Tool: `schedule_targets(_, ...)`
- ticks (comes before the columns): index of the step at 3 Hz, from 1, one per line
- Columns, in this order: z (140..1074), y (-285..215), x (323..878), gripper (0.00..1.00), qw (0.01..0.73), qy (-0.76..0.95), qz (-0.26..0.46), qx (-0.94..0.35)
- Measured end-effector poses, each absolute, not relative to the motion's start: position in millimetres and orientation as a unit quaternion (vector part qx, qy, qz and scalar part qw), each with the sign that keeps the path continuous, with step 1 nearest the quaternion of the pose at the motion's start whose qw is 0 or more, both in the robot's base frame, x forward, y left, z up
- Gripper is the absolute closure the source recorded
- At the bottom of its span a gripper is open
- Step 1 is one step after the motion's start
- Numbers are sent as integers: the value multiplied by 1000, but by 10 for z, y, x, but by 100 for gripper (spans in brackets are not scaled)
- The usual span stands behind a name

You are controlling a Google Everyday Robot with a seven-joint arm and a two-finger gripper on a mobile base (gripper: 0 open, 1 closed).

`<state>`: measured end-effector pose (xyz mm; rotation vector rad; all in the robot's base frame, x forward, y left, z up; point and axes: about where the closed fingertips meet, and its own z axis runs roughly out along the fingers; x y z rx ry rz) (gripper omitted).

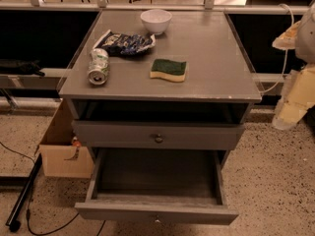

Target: Close middle drawer

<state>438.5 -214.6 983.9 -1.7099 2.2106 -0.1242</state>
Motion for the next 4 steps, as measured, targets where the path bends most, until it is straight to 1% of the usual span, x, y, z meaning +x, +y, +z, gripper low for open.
schedule_targets(1,9848,-2149,4386,0,174,779,-44,-601)
schedule_targets(2,9768,-2231,4365,0,201,793,-18,-574)
schedule_targets(3,9404,-2283,4230,0,236,818,46,-523)
schedule_targets(4,8934,-2227,4086,0,234,832,101,-493)
